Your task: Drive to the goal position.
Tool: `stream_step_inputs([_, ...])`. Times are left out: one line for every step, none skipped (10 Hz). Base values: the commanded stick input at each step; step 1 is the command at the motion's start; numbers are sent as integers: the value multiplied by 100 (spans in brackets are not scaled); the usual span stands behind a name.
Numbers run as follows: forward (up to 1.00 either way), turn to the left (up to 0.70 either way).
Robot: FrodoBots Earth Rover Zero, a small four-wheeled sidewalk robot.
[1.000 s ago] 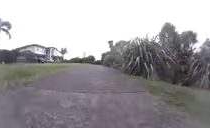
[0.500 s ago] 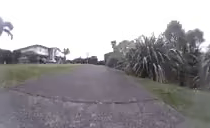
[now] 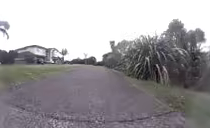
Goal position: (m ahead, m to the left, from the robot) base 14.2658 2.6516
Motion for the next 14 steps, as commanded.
stream_step_inputs([100, 15])
stream_step_inputs([100, 0])
stream_step_inputs([100, 0])
stream_step_inputs([100, 0])
stream_step_inputs([100, 0])
stream_step_inputs([100, 1])
stream_step_inputs([100, 4])
stream_step_inputs([100, 16])
stream_step_inputs([100, 40])
stream_step_inputs([100, 40])
stream_step_inputs([100, 40])
stream_step_inputs([100, 40])
stream_step_inputs([100, 0])
stream_step_inputs([100, 0])
